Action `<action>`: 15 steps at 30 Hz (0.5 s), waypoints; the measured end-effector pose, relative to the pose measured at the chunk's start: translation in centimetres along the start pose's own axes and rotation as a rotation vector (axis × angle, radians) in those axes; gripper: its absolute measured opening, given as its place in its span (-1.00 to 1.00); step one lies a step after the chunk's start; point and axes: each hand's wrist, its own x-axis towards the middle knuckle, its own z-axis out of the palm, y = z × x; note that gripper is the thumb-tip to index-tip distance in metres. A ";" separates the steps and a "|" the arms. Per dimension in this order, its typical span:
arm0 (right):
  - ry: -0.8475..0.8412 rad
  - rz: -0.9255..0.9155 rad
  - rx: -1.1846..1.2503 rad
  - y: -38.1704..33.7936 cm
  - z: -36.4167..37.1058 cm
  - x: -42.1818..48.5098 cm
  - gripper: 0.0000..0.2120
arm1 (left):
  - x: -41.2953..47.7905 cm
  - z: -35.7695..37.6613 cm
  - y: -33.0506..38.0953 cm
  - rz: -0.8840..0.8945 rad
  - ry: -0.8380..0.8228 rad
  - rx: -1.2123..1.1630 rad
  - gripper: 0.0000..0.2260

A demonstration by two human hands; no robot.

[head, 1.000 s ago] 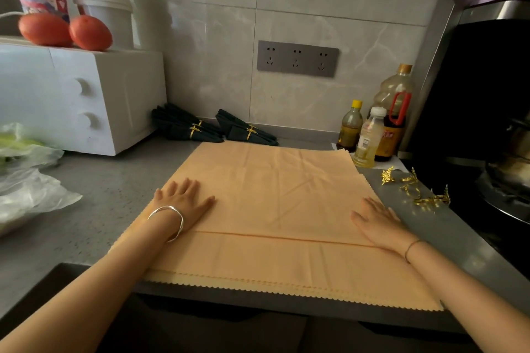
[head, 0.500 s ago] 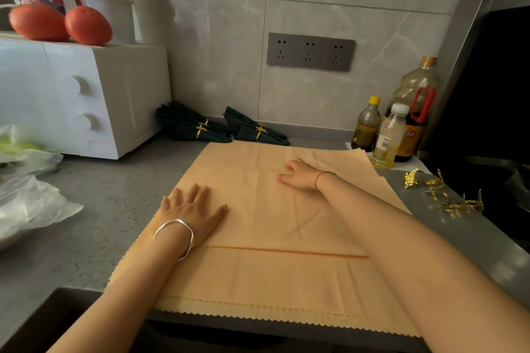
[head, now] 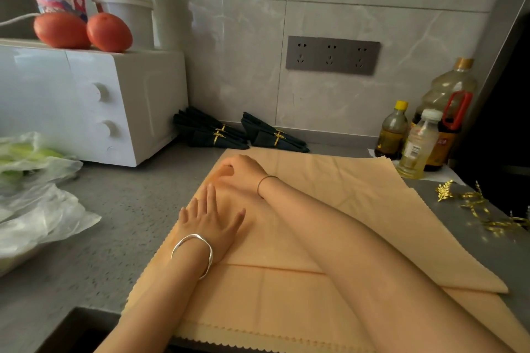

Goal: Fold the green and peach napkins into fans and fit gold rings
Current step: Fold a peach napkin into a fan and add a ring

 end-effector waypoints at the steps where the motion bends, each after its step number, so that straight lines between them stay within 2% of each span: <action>1: 0.025 -0.029 0.002 -0.3 0.0 -0.3 -0.82 | 0.0 -0.1 -0.1 -0.001 0.024 -0.062 -0.27; 6: 0.099 -0.075 0.032 0.4 -1.9 -4.3 -0.84 | 0.0 -1.0 -0.2 -0.004 0.120 -0.474 -0.38; 8: 0.106 -0.102 0.003 1.1 -2.9 -6.9 -0.84 | -0.2 -1.8 -0.1 0.017 0.104 -0.529 -0.46; 10: 0.098 -0.125 -0.023 1.7 -3.8 -10.1 -0.84 | -0.9 -2.6 0.0 0.066 0.016 -0.341 -0.52; 13: 0.062 -0.121 -0.059 2.5 -4.5 -14.6 -0.82 | -2.8 -3.0 0.7 0.228 -0.186 0.077 -0.55; 15: 0.038 -0.110 -0.074 3.2 -4.7 -17.0 -0.81 | -4.2 -2.7 1.5 0.283 -0.257 0.189 -0.54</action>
